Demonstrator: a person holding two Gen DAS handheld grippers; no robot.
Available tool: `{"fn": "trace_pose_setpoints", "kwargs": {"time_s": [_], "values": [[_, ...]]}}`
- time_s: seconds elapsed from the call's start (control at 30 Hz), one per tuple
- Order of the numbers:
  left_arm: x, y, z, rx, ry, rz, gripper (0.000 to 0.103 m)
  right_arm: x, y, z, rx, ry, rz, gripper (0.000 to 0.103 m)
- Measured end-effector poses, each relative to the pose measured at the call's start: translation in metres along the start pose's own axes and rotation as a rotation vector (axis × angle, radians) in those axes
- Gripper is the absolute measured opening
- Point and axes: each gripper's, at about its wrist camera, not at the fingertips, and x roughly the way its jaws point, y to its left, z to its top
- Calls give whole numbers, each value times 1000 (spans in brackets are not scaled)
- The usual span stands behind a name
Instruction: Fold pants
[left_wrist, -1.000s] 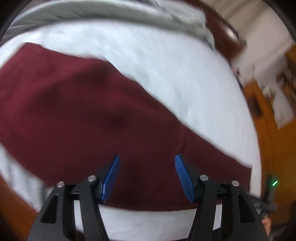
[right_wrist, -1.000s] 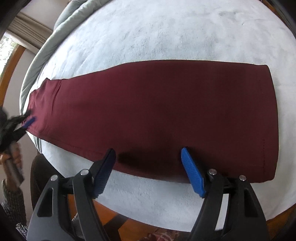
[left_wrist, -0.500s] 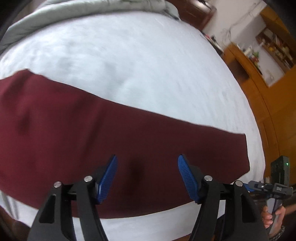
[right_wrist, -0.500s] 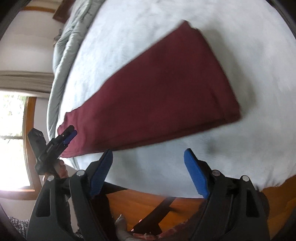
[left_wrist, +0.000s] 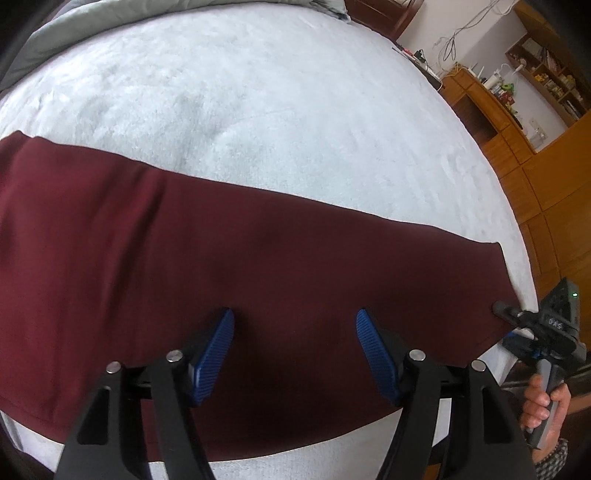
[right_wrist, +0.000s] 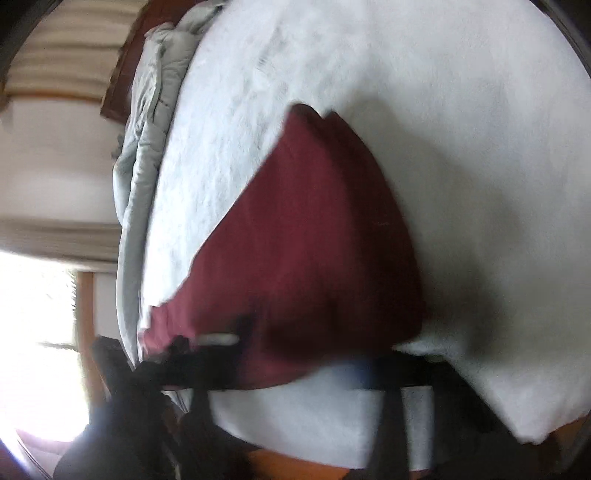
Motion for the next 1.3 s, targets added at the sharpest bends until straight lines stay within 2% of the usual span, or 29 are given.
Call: {"fn": "trace_pose_setpoints", "kwargs": {"time_s": [0.17,0.33,0.43,0.5,0.53,0.57,0.6,0.63,0.67,0.77,0.87,0.93,1.0,1.03,1.13,1.3], "values": [[-9,-7,9,-30,-24,-6,69,-25,41,8,-112,-58,15,15],[-48,-12,26,-33,-152,-23,70,-87,62,26,-155,-176,42,14],[-39,-18,27,17,-153,16,74,-108,56,32,-168,-245,-45,14],[-20,-12,23,13,-108,36,74,-96,28,35,-97,-218,-102,14],[4,-3,18,-12,-42,44,74,-86,14,35,-73,-175,-122,14],[17,-1,15,-14,-33,60,73,-71,-1,35,-48,-117,-154,15],[20,-3,14,8,-56,71,74,-51,-18,33,-22,-52,-244,15],[20,-10,11,55,-66,92,76,-38,-32,30,-10,-23,-296,16],[17,-16,11,79,-68,114,76,-34,-41,29,16,-23,-265,16],[4,-14,14,24,-80,46,77,-43,-47,31,62,-54,-174,17],[19,-3,12,11,-52,43,77,-34,-53,32,92,-16,-204,19],[22,-12,8,77,-57,70,81,-30,-58,35,122,-5,-206,19],[13,-15,10,73,-56,60,81,-37,-45,37,85,-21,-235,19],[5,-8,13,19,-49,17,81,-42,-33,36,61,-33,-250,19],[-19,20,12,-108,-59,-28,81,-53,17,32,-52,-106,-280,19],[-56,68,6,-202,-116,6,82,-55,108,17,-276,-179,-292,20]]}}
